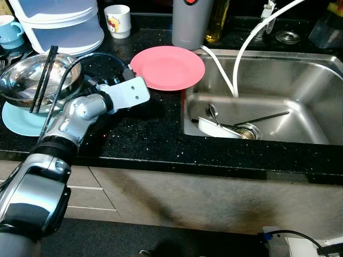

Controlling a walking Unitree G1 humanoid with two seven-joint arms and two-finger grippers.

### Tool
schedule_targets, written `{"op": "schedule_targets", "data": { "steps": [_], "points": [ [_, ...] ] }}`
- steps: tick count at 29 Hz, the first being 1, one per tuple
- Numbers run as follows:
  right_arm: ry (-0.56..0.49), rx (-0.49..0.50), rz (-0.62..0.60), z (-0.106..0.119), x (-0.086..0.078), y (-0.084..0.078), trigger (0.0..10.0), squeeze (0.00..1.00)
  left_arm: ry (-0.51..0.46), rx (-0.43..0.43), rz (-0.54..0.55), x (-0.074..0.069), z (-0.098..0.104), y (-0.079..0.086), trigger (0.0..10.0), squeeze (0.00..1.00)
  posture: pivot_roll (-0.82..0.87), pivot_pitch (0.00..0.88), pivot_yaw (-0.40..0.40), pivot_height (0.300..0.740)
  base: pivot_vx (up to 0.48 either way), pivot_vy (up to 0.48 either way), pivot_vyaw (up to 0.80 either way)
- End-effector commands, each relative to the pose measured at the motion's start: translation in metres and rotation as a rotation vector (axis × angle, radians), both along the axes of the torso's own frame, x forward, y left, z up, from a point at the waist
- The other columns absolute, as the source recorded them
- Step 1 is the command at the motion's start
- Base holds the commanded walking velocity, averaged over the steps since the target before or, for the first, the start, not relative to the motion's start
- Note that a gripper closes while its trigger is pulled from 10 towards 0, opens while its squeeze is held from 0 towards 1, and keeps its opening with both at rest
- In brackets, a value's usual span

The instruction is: Kitchen organization

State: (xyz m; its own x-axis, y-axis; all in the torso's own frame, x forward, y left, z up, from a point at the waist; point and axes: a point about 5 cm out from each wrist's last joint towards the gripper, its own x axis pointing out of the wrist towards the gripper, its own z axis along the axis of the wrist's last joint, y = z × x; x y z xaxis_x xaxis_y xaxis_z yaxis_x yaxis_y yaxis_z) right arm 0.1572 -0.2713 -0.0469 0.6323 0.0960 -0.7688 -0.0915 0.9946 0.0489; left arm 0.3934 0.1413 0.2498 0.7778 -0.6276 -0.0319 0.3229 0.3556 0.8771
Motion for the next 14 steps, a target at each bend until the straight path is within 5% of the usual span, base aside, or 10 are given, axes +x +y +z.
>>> {"op": "schedule_targets", "data": {
  "steps": [1,9,10,12,13,14],
  "points": [
    [0.026,0.000,-0.019,-0.002,-0.007,-0.002,10.0,0.00,0.044,0.052,-0.021,0.000,-0.013,-0.005,10.0,0.00,-0.08,0.226,-0.007,0.740,0.000,0.000,0.00],
    [0.015,0.001,-0.026,0.001,-0.008,0.000,10.0,0.00,0.014,0.150,-0.053,0.004,-0.004,-0.017,10.0,0.00,-0.09,0.233,0.005,0.740,0.000,0.000,0.00],
    [0.014,0.001,-0.028,0.002,-0.008,0.001,10.0,0.00,0.019,0.179,-0.043,0.005,-0.006,-0.016,3.3,0.00,-0.09,0.233,0.004,0.740,0.000,0.000,0.00],
    [0.013,0.002,-0.029,0.002,-0.008,0.001,10.0,0.00,0.020,0.201,-0.036,0.006,-0.007,-0.015,3.3,0.00,-0.09,0.233,0.004,0.740,0.000,0.000,0.00],
    [0.013,0.002,-0.029,0.003,-0.008,0.001,10.0,0.00,0.022,0.226,-0.027,0.006,-0.008,-0.013,0.0,0.00,-0.09,0.236,0.005,0.740,0.000,0.000,0.00],
    [0.013,0.002,-0.030,0.003,-0.008,0.001,10.0,0.00,0.023,0.242,-0.022,0.007,-0.009,-0.012,0.0,0.00,-0.09,0.236,0.005,0.740,0.000,0.000,0.00]
  ]
}}
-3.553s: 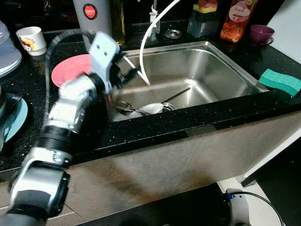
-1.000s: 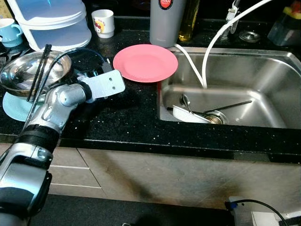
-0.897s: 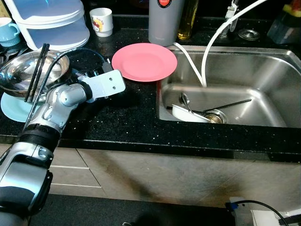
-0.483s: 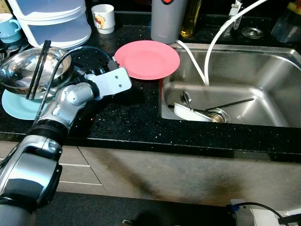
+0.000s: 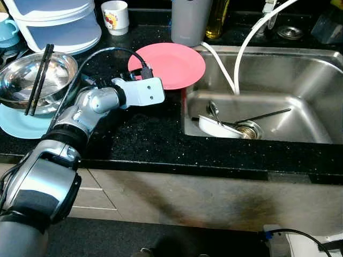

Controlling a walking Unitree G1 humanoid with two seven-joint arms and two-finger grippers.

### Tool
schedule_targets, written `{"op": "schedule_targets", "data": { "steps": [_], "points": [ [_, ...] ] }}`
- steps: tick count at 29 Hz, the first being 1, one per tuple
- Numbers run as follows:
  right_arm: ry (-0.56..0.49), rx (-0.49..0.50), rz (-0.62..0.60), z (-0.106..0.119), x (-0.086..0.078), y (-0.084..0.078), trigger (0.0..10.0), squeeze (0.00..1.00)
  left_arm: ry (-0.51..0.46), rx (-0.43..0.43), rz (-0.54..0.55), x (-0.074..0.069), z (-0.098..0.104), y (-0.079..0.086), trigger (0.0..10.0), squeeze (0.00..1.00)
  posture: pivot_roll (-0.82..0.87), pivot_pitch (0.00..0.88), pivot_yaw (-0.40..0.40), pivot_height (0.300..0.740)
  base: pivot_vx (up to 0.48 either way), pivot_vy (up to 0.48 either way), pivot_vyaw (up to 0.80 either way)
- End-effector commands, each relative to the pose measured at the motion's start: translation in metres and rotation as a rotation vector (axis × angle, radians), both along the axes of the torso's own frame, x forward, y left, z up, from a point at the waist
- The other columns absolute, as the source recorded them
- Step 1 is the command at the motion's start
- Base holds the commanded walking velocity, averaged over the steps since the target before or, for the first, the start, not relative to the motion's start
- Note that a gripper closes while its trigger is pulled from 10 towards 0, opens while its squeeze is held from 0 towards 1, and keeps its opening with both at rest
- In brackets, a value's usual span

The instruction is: Kitchen organization

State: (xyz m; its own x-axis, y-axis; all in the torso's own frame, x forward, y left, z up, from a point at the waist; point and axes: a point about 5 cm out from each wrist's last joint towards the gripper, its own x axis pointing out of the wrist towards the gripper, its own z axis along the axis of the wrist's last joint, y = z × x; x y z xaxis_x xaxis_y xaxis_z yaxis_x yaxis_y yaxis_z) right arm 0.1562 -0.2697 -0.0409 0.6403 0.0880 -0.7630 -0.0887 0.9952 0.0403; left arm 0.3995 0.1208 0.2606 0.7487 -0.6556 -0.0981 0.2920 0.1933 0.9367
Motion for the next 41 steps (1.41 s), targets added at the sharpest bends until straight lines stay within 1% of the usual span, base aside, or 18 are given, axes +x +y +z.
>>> {"op": "schedule_targets", "data": {
  "steps": [1,2,3,10,16,18,20,24,25,27,28,29,30,31,33,34,36,41],
  "points": [
    [0.021,0.010,-0.027,-0.003,-0.007,-0.001,10.0,0.00,0.059,0.122,0.050,0.001,-0.022,0.011,0.0,0.00,-0.09,0.235,0.004,0.740,0.000,0.000,0.00],
    [0.021,0.010,-0.027,-0.003,-0.007,-0.001,10.0,0.00,0.059,0.122,0.050,0.001,-0.022,0.011,0.0,0.00,-0.09,0.235,0.004,0.740,0.000,0.000,0.00],
    [0.021,0.009,-0.029,-0.002,-0.007,0.000,10.0,0.00,0.054,0.183,0.069,0.002,-0.026,0.014,0.0,0.00,-0.09,0.236,0.005,0.740,0.000,0.000,0.00],
    [0.019,0.010,-0.033,0.000,-0.006,0.001,10.0,0.00,0.042,0.233,0.093,0.004,-0.027,0.019,0.0,0.00,-0.09,0.229,0.007,0.740,0.000,0.000,0.00],
    [0.012,0.010,-0.036,0.000,-0.001,0.002,10.0,0.00,-0.017,0.240,0.120,0.007,-0.018,0.021,0.0,0.00,-0.08,0.217,0.010,0.740,0.000,0.000,0.00],
    [0.006,0.006,-0.038,0.001,0.003,0.003,10.0,0.00,-0.087,0.194,0.130,0.008,-0.008,0.019,0.0,0.00,-0.08,0.208,0.011,0.740,0.000,0.000,0.00],
    [0.005,0.005,-0.038,0.001,0.004,0.003,10.0,0.00,-0.099,0.188,0.131,0.008,-0.006,0.019,0.0,0.00,-0.08,0.208,0.011,0.740,0.000,0.000,0.00],
    [-0.013,0.010,-0.053,0.001,0.009,0.005,10.0,0.00,-0.144,0.063,0.100,0.006,0.007,0.014,0.0,0.00,-0.07,0.189,0.018,0.740,0.000,0.000,0.00],
    [-0.013,0.010,-0.053,0.001,0.009,0.005,10.0,0.00,-0.144,0.063,0.100,0.006,0.007,0.014,0.0,0.00,-0.07,0.189,0.018,0.740,0.000,0.000,0.00],
    [-0.025,0.017,-0.065,0.001,0.012,0.006,10.0,0.00,-0.158,-0.081,0.043,0.002,0.022,0.007,0.0,0.00,-0.07,0.172,0.020,0.740,0.000,0.000,0.00],
    [-0.030,0.019,-0.069,0.001,0.014,0.007,10.0,0.00,-0.166,-0.187,-0.006,-0.002,0.035,0.001,0.0,0.00,-0.06,0.159,0.021,0.740,0.000,0.000,0.00],
    [-0.030,0.019,-0.069,0.001,0.014,0.007,10.0,0.00,-0.166,-0.187,-0.006,-0.002,0.035,0.001,0.0,0.00,-0.06,0.159,0.021,0.740,0.000,0.000,0.00],
    [-0.038,0.025,-0.072,0.001,0.018,0.008,10.0,0.00,-0.181,-0.348,-0.089,-0.010,0.056,-0.006,0.0,0.00,-0.05,0.144,0.020,0.740,0.000,0.000,0.00],
    [-0.038,0.025,-0.072,0.001,0.018,0.008,10.0,0.00,-0.181,-0.348,-0.089,-0.010,0.056,-0.006,0.0,0.00,-0.05,0.144,0.020,0.740,0.000,0.000,0.00],
    [-0.040,0.028,-0.074,0.001,0.022,0.010,10.0,0.00,-0.177,-0.449,-0.157,-0.018,0.069,-0.014,0.0,0.00,-0.04,0.126,0.021,0.740,0.000,0.000,0.00],
    [-0.040,0.028,-0.074,0.001,0.022,0.010,10.0,0.00,-0.177,-0.449,-0.157,-0.018,0.069,-0.014,0.0,0.00,-0.04,0.126,0.021,0.740,0.000,0.000,0.00],
    [-0.040,0.031,-0.077,0.000,0.026,0.012,10.0,0.00,-0.152,-0.520,-0.237,-0.029,0.075,-0.025,0.0,0.00,-0.04,0.120,0.026,0.740,0.000,0.000,0.00],
    [-0.060,0.047,-0.098,0.000,0.035,0.015,10.0,0.00,-0.077,-0.598,-0.330,-0.043,0.075,-0.035,0.0,0.00,-0.03,0.100,0.040,0.740,0.000,0.000,0.00]
  ]
}}
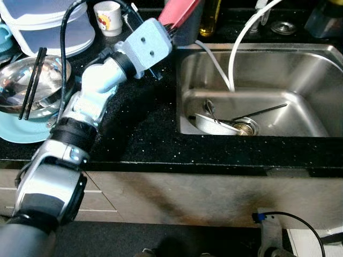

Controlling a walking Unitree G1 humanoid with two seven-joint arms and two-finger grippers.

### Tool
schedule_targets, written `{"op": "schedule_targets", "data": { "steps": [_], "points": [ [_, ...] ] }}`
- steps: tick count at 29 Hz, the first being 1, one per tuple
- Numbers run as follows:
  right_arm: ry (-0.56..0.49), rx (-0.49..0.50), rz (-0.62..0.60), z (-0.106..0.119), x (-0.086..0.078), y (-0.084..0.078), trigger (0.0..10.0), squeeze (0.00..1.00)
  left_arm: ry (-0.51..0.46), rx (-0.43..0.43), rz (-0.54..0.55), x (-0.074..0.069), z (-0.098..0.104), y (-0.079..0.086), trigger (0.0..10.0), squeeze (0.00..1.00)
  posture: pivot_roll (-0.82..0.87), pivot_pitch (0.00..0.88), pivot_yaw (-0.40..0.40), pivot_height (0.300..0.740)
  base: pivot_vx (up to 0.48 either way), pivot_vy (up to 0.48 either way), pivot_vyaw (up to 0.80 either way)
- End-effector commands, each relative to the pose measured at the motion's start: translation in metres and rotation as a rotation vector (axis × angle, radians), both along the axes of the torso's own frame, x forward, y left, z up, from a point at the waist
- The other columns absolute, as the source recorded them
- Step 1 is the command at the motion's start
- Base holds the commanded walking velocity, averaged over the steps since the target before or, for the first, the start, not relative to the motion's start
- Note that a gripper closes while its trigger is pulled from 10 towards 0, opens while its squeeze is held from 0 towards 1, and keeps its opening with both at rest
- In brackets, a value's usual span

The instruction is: Kitchen organization

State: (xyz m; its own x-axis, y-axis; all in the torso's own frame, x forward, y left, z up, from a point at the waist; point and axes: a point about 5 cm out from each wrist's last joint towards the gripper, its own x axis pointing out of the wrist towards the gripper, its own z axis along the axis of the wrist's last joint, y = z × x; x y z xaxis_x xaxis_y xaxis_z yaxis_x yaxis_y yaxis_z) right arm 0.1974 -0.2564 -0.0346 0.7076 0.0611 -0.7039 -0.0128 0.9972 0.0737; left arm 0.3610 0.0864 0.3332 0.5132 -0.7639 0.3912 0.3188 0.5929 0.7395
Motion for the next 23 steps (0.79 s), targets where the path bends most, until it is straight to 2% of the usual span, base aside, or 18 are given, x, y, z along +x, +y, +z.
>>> {"op": "schedule_targets", "data": {
  "steps": [1,2,5,10,13,17,19,21,22,23],
  "points": [
    [0.019,0.013,-0.019,-0.006,-0.004,0.002,10.0,0.00,0.051,-0.044,-0.088,-0.010,0.003,-0.003,0.0,0.00,-0.03,0.098,0.040,0.740,0.000,0.000,0.00],
    [0.013,0.016,-0.023,-0.005,-0.002,0.003,10.0,0.00,0.116,-0.107,-0.195,-0.021,0.005,-0.007,0.0,0.00,-0.03,0.090,0.045,0.740,0.000,0.000,0.00],
    [0.013,0.015,-0.024,-0.005,0.000,0.004,10.0,0.00,0.162,-0.137,-0.258,-0.029,0.005,-0.008,0.0,0.00,-0.02,0.085,0.047,0.740,0.000,0.000,0.00],
    [0.020,0.009,-0.034,-0.007,0.004,0.007,10.0,0.00,0.270,-0.203,-0.402,-0.053,0.001,-0.005,0.0,0.00,-0.02,0.071,0.054,0.740,0.000,0.000,-0.80],
    [0.013,0.011,-0.037,-0.007,0.006,0.007,10.0,0.00,0.288,-0.216,-0.396,-0.054,0.001,-0.001,0.0,0.00,-0.02,0.065,0.053,0.740,0.000,0.000,-0.80],
    [0.002,0.010,-0.042,-0.006,0.009,0.007,10.0,0.00,0.309,-0.203,-0.325,-0.047,-0.001,0.008,0.0,0.00,-0.02,0.064,0.053,0.740,0.000,0.000,0.00],
    [0.001,0.002,-0.037,-0.006,0.009,0.006,10.0,0.00,0.325,-0.170,-0.249,-0.038,-0.007,0.014,0.0,0.00,-0.02,0.061,0.054,0.740,0.000,0.000,0.00],
    [0.001,0.002,-0.037,-0.006,0.009,0.006,10.0,0.00,0.325,-0.170,-0.249,-0.038,-0.007,0.014,0.0,0.00,-0.02,0.061,0.054,0.740,0.000,0.000,0.00],
    [0.000,0.000,-0.036,-0.006,0.010,0.006,10.0,0.00,0.342,-0.151,-0.206,-0.031,-0.012,0.018,0.0,0.00,-0.03,0.063,0.053,0.740,0.000,0.000,0.00],
    [0.000,0.000,-0.036,-0.006,0.010,0.006,10.0,0.00,0.342,-0.151,-0.206,-0.031,-0.012,0.018,0.0,0.00,-0.03,0.063,0.053,0.740,0.000,0.000,0.00]
  ]
}}
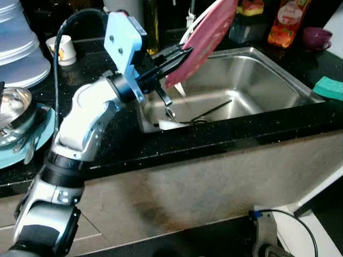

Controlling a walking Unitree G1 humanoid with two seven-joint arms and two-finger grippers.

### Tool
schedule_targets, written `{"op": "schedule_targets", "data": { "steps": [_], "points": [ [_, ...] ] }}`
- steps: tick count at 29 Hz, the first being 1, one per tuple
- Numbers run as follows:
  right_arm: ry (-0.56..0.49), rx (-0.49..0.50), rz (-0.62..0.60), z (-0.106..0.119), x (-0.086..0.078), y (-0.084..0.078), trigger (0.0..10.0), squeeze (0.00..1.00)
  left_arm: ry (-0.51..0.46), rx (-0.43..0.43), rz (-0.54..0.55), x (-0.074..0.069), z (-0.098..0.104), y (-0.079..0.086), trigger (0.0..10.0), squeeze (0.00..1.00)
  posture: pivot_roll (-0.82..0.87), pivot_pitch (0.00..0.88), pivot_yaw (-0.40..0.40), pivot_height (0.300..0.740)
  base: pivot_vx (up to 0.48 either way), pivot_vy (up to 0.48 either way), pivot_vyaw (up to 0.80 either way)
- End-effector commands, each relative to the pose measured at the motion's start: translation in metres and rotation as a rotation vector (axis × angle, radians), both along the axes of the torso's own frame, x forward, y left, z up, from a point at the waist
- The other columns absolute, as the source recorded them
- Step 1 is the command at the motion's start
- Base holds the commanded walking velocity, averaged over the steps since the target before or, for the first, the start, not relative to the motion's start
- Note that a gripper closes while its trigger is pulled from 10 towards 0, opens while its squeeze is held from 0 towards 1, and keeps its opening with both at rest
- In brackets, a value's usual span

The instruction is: Kitchen organization

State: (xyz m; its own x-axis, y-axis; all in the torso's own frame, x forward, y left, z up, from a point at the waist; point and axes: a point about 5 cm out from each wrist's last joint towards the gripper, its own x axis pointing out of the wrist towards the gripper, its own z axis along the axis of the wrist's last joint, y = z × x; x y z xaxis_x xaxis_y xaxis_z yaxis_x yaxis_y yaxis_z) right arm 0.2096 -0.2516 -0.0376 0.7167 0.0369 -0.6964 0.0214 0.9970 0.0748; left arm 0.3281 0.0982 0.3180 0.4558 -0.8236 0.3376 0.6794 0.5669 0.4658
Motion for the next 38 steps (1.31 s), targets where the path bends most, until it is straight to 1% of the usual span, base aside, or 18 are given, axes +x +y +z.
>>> {"op": "schedule_targets", "data": {
  "steps": [1,5,8,9,10,11,12,13,17,21,27,28,29,30,31,33,34,38],
  "points": [
    [0.010,-0.004,0.000,-0.003,-0.003,0.000,10.0,0.00,0.000,0.036,0.045,0.007,0.000,0.009,0.0,0.00,-0.04,0.067,0.053,0.740,0.000,0.000,0.00],
    [0.012,-0.011,0.004,-0.003,-0.005,-0.002,10.0,0.00,0.038,0.060,0.002,0.012,-0.006,0.008,0.0,0.00,-0.05,0.074,0.048,0.740,0.000,0.000,0.00],
    [0.013,-0.016,0.004,-0.003,-0.007,-0.005,10.0,0.00,0.073,0.071,-0.067,0.011,-0.009,0.004,0.0,0.00,-0.05,0.081,0.045,0.740,0.000,0.000,0.00],
    [0.013,-0.018,0.005,-0.003,-0.008,-0.006,10.0,0.00,0.092,0.074,-0.109,0.010,-0.012,0.002,0.0,0.00,-0.06,0.089,0.042,0.740,0.000,0.000,0.00],
    [0.014,-0.020,0.006,-0.003,-0.009,-0.007,10.0,0.00,0.112,0.071,-0.146,0.010,-0.015,0.001,0.5,0.00,-0.06,0.089,0.042,0.740,0.000,0.000,0.00],
    [0.015,-0.022,0.006,-0.003,-0.010,-0.008,10.0,0.00,0.126,0.067,-0.178,0.011,-0.016,0.000,3.9,0.00,-0.07,0.097,0.039,0.740,0.000,0.000,0.00],
    [0.015,-0.023,0.006,-0.003,-0.012,-0.009,10.0,0.00,0.135,0.063,-0.198,0.012,-0.017,-0.001,5.5,0.00,-0.07,0.100,0.039,0.740,0.000,0.000,0.00],
    [0.016,-0.025,0.006,-0.002,-0.013,-0.010,10.0,0.00,0.147,0.057,-0.211,0.013,-0.018,-0.001,10.0,0.00,-0.08,0.104,0.038,0.740,0.000,0.000,0.00],
    [0.017,-0.029,0.004,-0.002,-0.017,-0.013,10.0,0.00,0.164,0.049,-0.233,0.020,-0.019,0.000,10.0,0.00,-0.09,0.120,0.035,0.740,0.000,0.000,0.00],
    [0.018,-0.036,0.006,-0.001,-0.022,-0.017,10.0,0.00,0.178,0.066,-0.207,0.031,-0.025,0.001,10.0,0.00,-0.10,0.137,0.029,0.740,0.000,0.000,0.00],
    [0.017,-0.040,0.014,0.001,-0.027,-0.020,10.0,0.00,0.214,0.054,-0.196,0.037,-0.033,0.000,10.0,0.00,-0.11,0.167,0.013,0.740,0.000,0.000,0.00],
    [0.021,-0.041,0.019,0.000,-0.028,-0.021,10.0,0.00,0.227,0.044,-0.196,0.038,-0.036,-0.001,10.0,0.08,-0.12,0.172,0.009,0.740,0.000,0.000,0.00],
    [0.025,-0.041,0.023,0.000,-0.030,-0.021,10.0,0.00,0.239,0.037,-0.198,0.040,-0.039,-0.002,10.0,0.22,-0.12,0.174,0.009,0.740,0.000,0.000,0.00],
    [0.027,-0.041,0.025,0.000,-0.031,-0.021,10.0,0.00,0.246,0.033,-0.200,0.041,-0.041,-0.002,10.0,0.22,-0.13,0.175,0.008,0.740,0.000,0.000,0.00],
    [0.030,-0.042,0.028,0.000,-0.032,-0.022,10.0,0.00,0.253,0.031,-0.200,0.042,-0.043,-0.003,10.0,0.39,-0.13,0.181,0.007,0.740,0.000,0.000,0.00],
    [0.031,-0.043,0.029,0.000,-0.033,-0.022,10.0,0.00,0.256,0.030,-0.201,0.042,-0.044,-0.003,10.0,0.39,-0.13,0.182,0.007,0.740,0.000,0.000,0.00],
    [0.032,-0.044,0.030,0.000,-0.034,-0.022,10.0,0.00,0.263,0.027,-0.204,0.043,-0.046,-0.004,10.0,1.00,-0.14,0.185,0.006,0.740,0.000,0.000,0.00],
    [0.035,-0.045,0.030,0.000,-0.036,-0.023,10.0,0.00,0.269,0.017,-0.211,0.044,-0.049,-0.007,10.0,1.00,-0.14,0.189,0.004,0.740,0.000,0.000,0.00]
  ]
}}
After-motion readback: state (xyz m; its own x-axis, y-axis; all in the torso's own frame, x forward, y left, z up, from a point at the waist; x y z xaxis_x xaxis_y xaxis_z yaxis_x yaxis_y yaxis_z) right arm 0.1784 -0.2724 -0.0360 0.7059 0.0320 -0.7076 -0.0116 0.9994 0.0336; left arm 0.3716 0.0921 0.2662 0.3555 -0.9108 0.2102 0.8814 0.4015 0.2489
